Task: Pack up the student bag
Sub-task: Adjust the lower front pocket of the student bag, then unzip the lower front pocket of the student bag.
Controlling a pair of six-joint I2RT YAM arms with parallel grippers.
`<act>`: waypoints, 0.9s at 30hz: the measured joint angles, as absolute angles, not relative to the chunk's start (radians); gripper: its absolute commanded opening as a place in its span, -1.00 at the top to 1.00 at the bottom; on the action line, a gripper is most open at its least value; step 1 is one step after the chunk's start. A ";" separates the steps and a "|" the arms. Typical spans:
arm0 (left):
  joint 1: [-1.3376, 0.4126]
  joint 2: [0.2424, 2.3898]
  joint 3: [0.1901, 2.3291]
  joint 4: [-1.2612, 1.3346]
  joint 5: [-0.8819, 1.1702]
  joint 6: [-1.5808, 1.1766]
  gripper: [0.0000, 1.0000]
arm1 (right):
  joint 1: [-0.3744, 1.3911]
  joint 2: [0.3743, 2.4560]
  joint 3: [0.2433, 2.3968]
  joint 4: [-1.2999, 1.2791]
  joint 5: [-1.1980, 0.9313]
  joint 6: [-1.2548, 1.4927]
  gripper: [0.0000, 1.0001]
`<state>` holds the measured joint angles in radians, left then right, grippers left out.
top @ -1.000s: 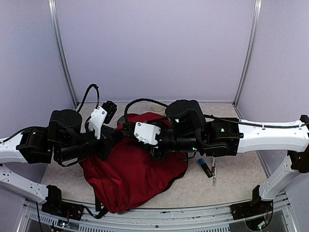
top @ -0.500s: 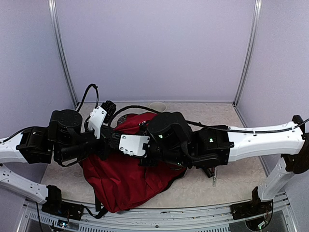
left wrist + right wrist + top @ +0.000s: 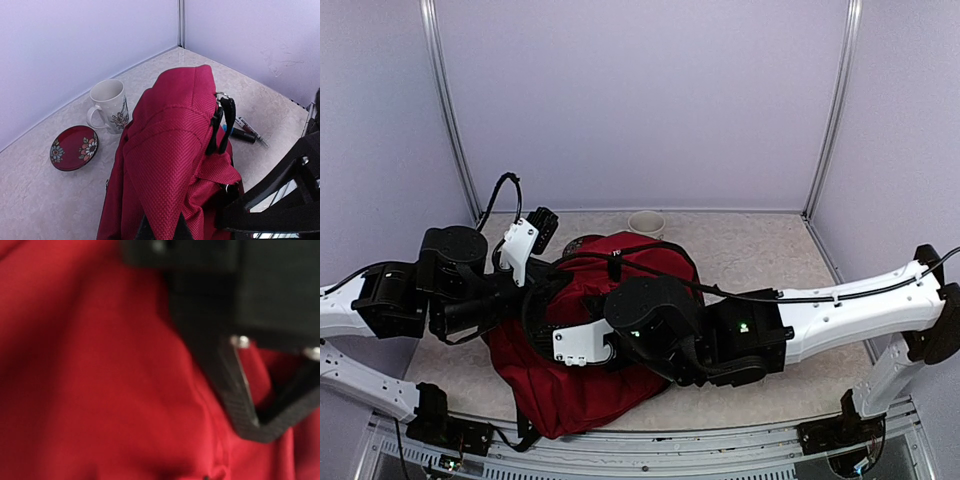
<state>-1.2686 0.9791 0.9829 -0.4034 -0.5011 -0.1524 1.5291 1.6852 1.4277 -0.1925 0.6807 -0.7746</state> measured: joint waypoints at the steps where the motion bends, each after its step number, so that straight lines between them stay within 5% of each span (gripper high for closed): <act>1: -1.269 0.979 0.983 -0.405 -0.501 -0.152 1.00 | 1.529 1.672 1.424 -0.204 0.663 -0.774 0.27; 10: -1.267 0.979 0.983 -0.405 -0.500 -0.152 1.00 | 1.514 1.494 1.425 -0.279 0.419 -0.767 0.11; 27: -1.262 0.979 0.983 -0.404 -0.485 -0.152 1.00 | 1.490 1.683 1.464 -0.366 0.593 -1.064 0.27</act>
<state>-1.2617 0.9794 0.9829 -0.4042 -0.4847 -0.1524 1.4902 1.6833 1.4643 -0.3664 0.5926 -1.0641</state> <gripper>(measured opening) 0.024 0.366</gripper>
